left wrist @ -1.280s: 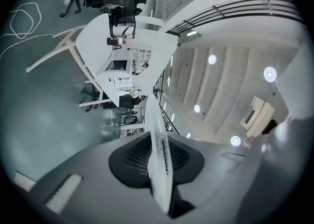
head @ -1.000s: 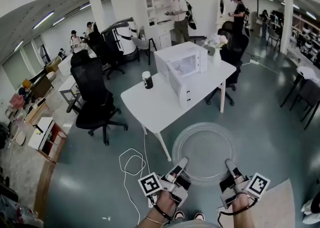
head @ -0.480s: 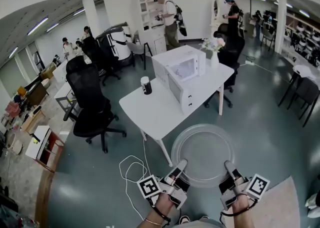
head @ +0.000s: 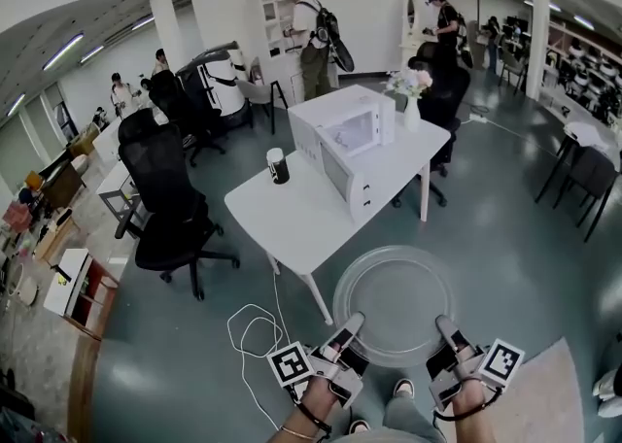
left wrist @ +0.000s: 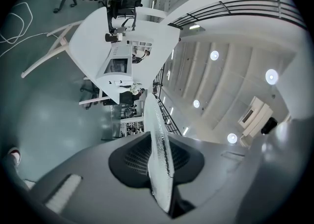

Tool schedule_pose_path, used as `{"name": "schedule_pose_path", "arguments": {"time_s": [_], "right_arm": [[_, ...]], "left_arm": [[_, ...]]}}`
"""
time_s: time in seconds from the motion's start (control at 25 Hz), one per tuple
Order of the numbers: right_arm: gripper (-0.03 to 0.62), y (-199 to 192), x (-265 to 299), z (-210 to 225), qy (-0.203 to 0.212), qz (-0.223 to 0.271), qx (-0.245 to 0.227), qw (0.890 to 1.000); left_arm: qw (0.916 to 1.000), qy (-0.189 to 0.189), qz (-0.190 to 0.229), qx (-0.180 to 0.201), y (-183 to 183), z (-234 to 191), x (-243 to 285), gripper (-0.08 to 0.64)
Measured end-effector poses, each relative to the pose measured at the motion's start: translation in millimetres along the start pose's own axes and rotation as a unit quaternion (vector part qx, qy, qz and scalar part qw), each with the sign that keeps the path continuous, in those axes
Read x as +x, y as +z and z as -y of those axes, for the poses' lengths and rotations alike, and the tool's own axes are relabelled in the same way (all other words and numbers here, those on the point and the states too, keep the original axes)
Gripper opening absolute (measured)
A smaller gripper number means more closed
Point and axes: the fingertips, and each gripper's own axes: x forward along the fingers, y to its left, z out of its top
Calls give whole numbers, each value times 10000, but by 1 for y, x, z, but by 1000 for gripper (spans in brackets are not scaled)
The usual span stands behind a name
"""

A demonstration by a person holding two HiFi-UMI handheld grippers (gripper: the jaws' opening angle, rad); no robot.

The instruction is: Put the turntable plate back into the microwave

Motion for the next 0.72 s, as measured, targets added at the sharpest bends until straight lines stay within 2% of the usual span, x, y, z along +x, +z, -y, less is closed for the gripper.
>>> {"name": "schedule_pose_path", "arguments": {"time_s": [0.32, 0.72], "right_arm": [[57, 32, 33, 19, -14, -82, 10, 10000], [57, 124, 94, 41, 16, -356, -20, 9994]], "left_arm": [[9999, 74, 25, 108, 17, -15, 40, 38], [9994, 71, 259, 224, 41, -35, 139, 40]]}}
